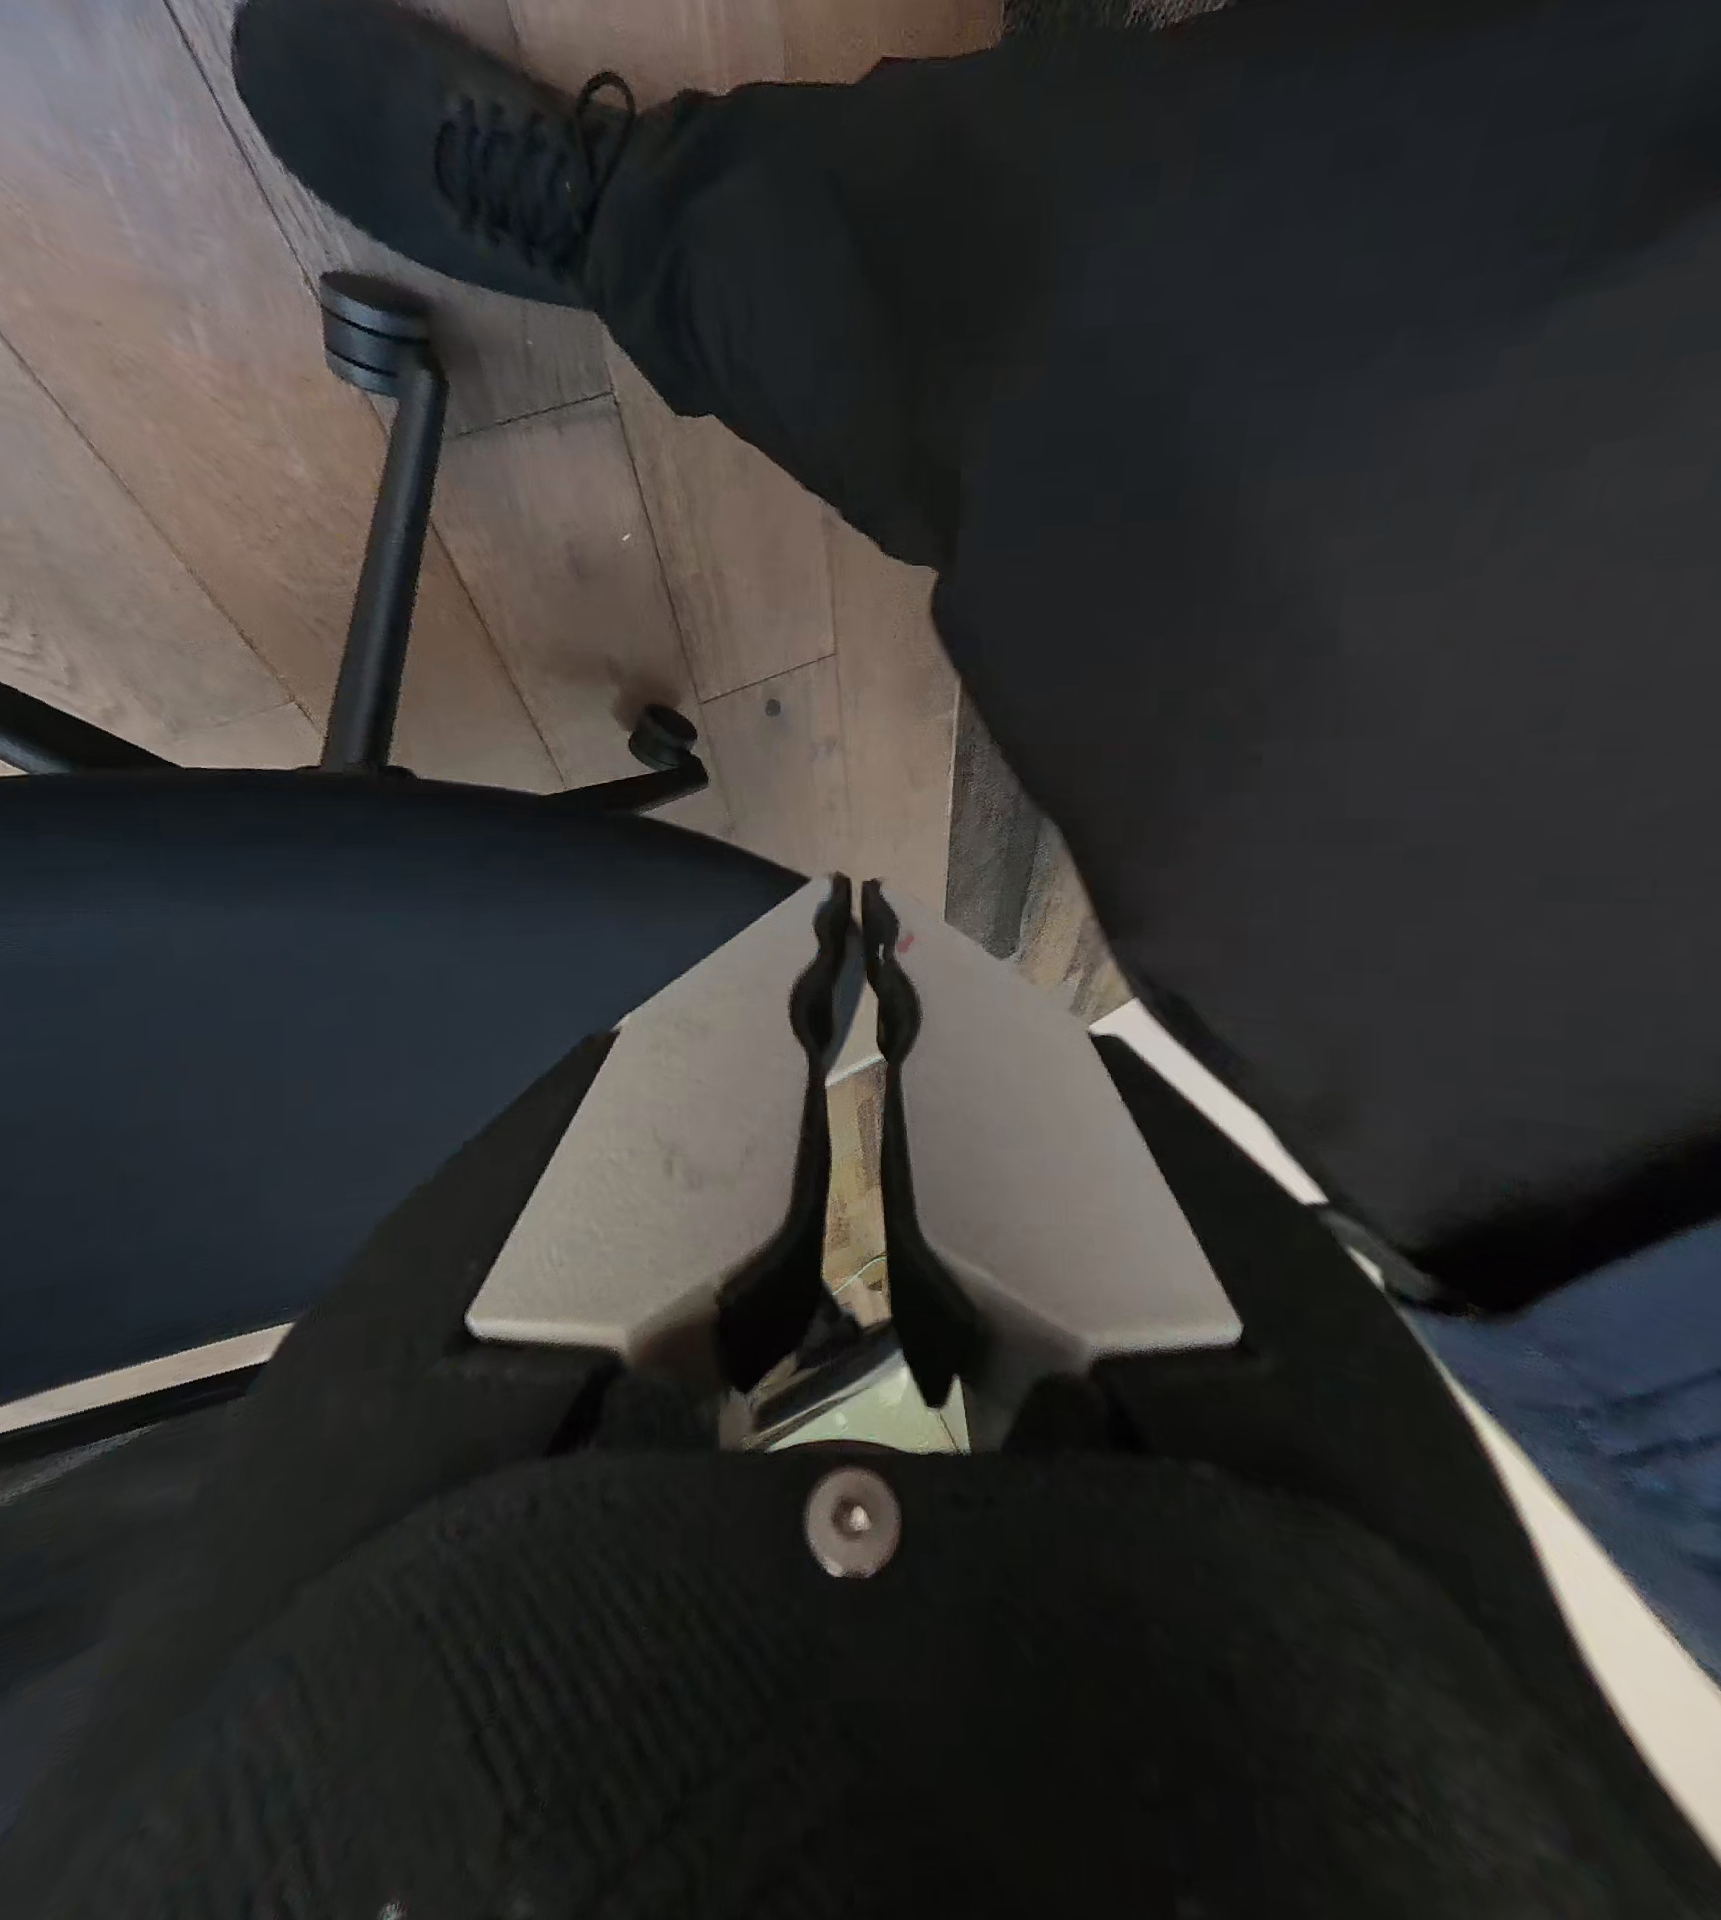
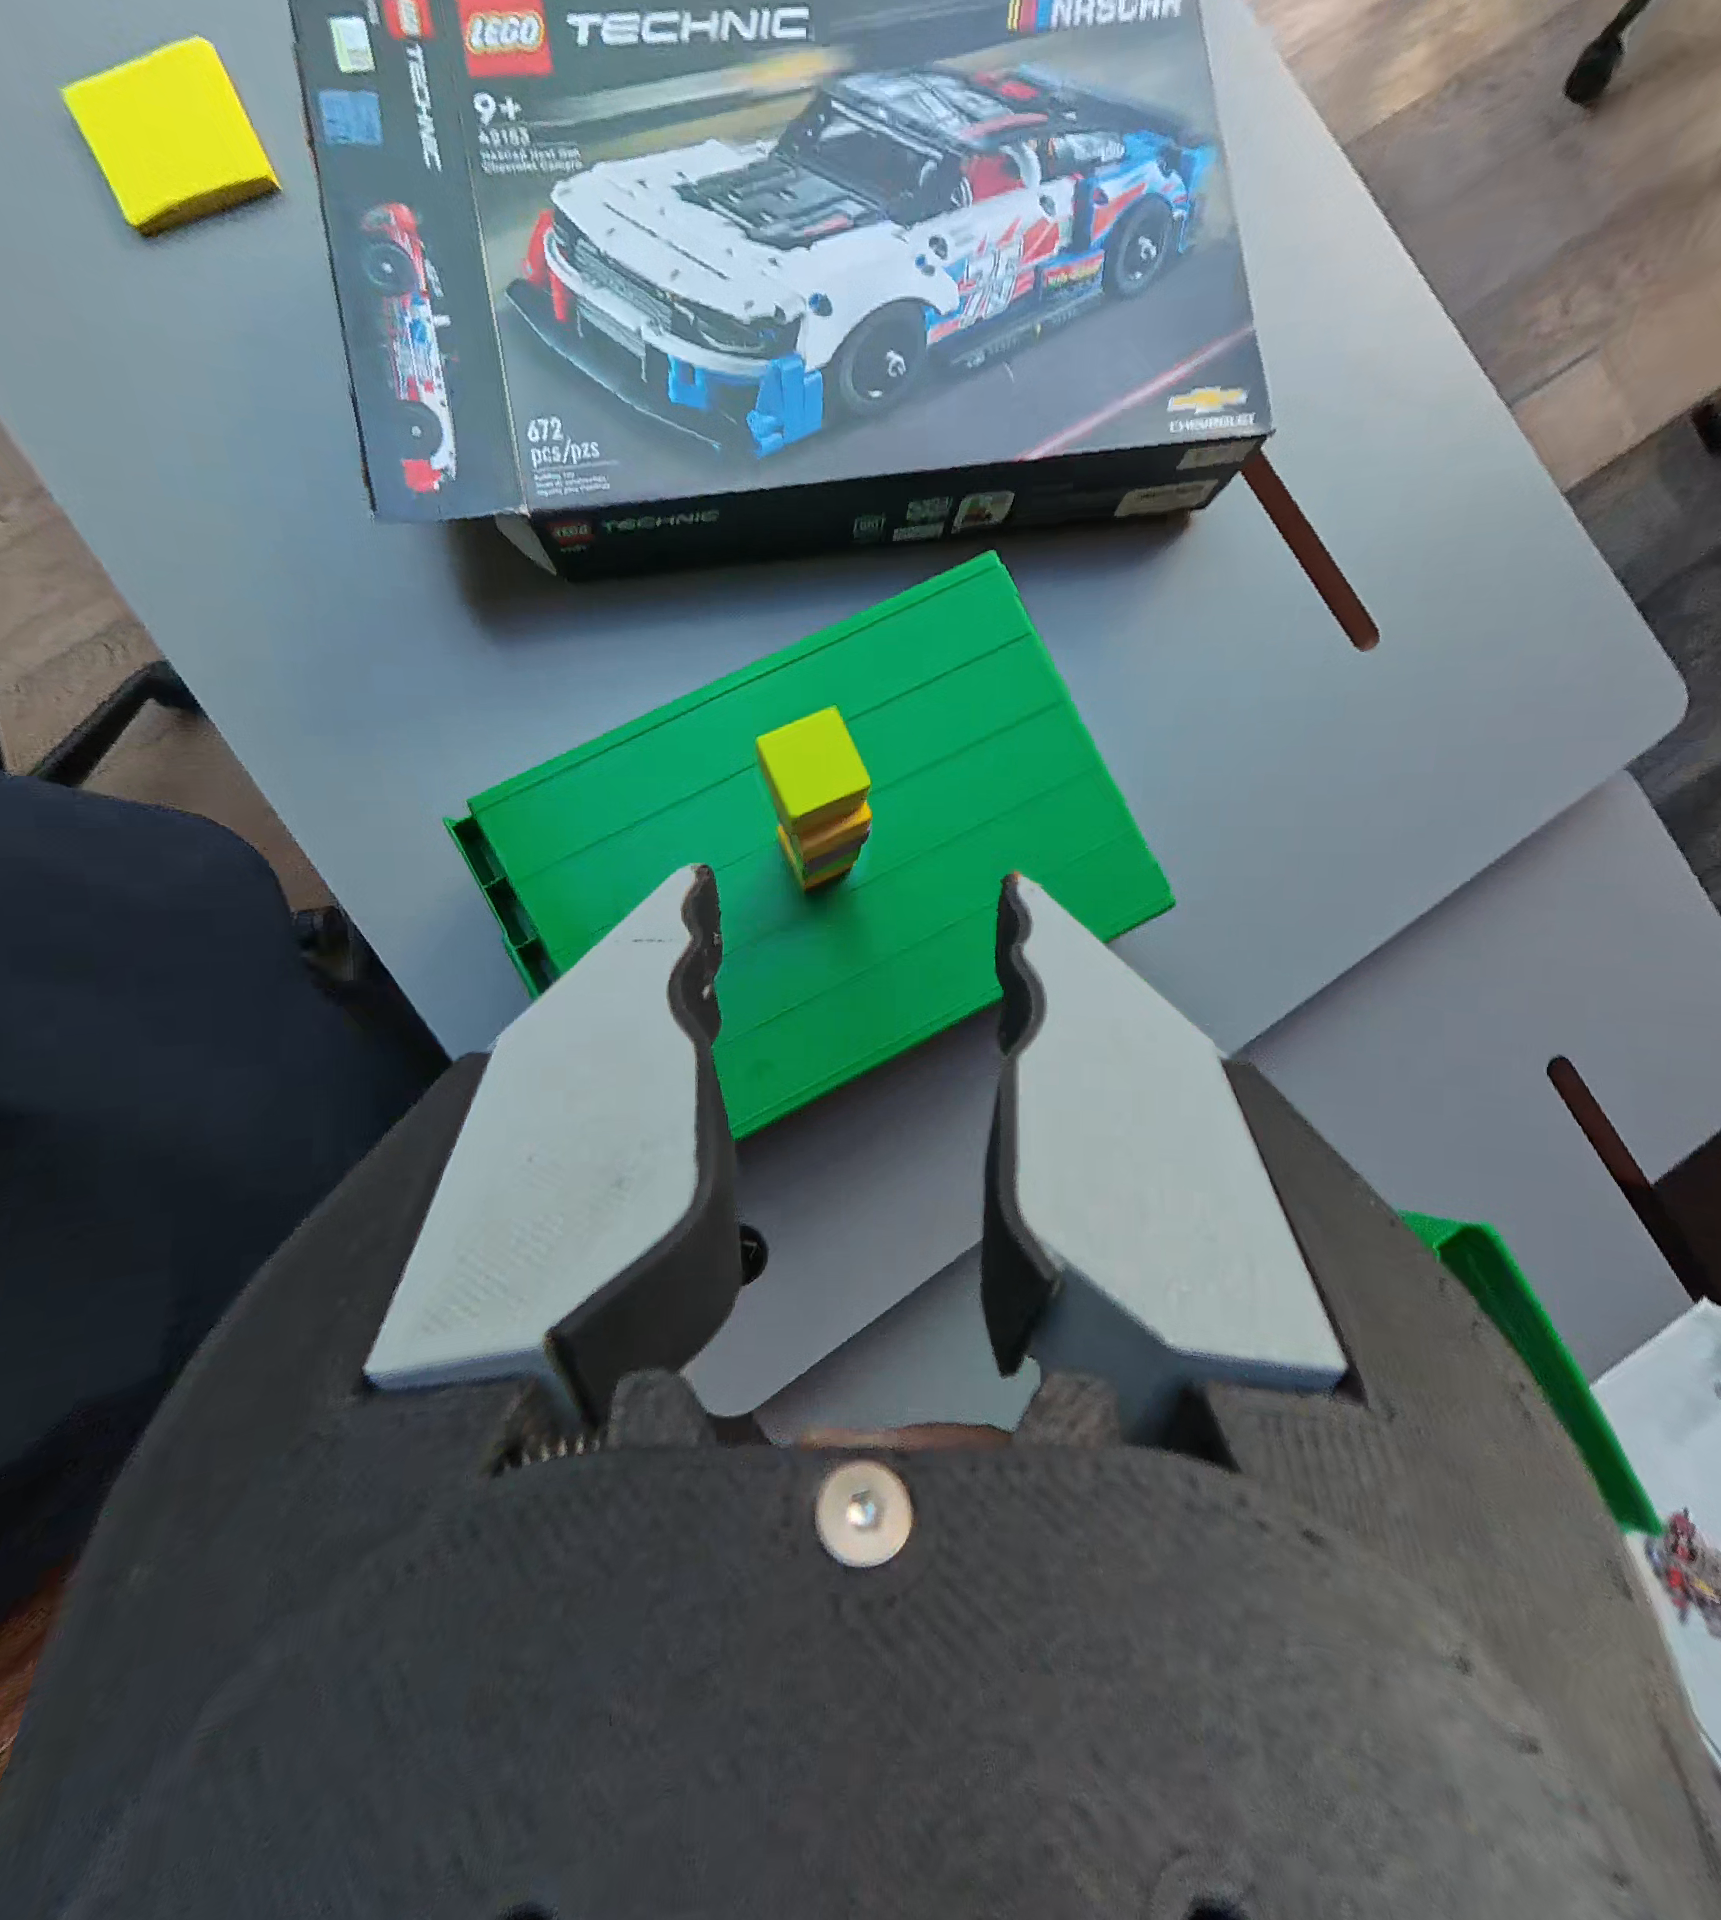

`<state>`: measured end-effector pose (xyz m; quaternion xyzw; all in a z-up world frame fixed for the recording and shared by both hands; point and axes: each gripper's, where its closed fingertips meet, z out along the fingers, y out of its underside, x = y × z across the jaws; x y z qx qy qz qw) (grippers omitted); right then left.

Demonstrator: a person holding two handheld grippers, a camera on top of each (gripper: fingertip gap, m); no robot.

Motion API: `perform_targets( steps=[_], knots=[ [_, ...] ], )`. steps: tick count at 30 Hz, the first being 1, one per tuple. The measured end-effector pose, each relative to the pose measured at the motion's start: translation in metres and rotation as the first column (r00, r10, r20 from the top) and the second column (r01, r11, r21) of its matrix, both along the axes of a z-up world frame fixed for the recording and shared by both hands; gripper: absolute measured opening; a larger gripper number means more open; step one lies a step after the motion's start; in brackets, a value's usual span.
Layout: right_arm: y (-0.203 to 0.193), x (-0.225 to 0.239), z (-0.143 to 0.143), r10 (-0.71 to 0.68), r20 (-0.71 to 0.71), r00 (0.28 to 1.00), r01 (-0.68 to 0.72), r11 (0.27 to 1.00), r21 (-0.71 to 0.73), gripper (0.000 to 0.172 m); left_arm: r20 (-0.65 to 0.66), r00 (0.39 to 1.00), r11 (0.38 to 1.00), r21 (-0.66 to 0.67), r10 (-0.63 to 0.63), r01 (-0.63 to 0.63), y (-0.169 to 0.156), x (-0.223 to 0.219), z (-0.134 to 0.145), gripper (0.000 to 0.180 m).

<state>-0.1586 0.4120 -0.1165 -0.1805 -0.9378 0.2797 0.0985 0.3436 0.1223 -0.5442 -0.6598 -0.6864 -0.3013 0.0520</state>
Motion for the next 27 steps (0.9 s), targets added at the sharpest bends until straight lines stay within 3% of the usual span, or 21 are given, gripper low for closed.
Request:
perform_targets(
  steps=[4, 10, 16, 20, 24, 27],
  knots=[
    [0.021, 0.026, -0.018, -0.113, 0.055, 0.992, 0.111, 0.993, 0.049, 0.046, 0.018, 1.0, 1.0, 0.009, -0.012, 0.012, -0.035, 0.015, -0.013, 0.0],
    [0.048, 0.051, -0.044, -0.366, 0.123, 0.923, 0.358, 0.93, 0.077, 0.053, 0.057, 0.998, 0.998, 0.037, 0.039, -0.041, -0.06, 0.018, -0.024, 0.0],
    [0.075, 0.062, -0.076, -0.591, 0.295, 0.751, 0.603, 0.796, 0.061, 0.057, 0.015, 1.0, 0.998, 0.05, -0.026, 0.025, -0.066, -0.006, -0.019, 0.002],
    [0.101, 0.051, -0.102, -0.663, 0.33, 0.671, 0.673, 0.733, 0.104, 0.044, -0.02, 0.999, 0.999, 0.029, 0.031, -0.03, -0.065, -0.026, -0.013, 0.003],
    [0.13, 0.02, -0.109, -0.692, 0.223, 0.687, 0.677, 0.721, 0.151, 0.039, 0.003, 0.997, 0.997, -0.023, 0.073, -0.072, -0.058, -0.024, -0.011, 0.003],
    [0.137, -0.006, -0.11, -0.642, 0.19, 0.743, 0.629, 0.767, 0.129, 0.038, 0.053, 0.992, 0.992, -0.061, 0.118, -0.115, -0.044, -0.011, -0.008, 0.003]
  ],
)
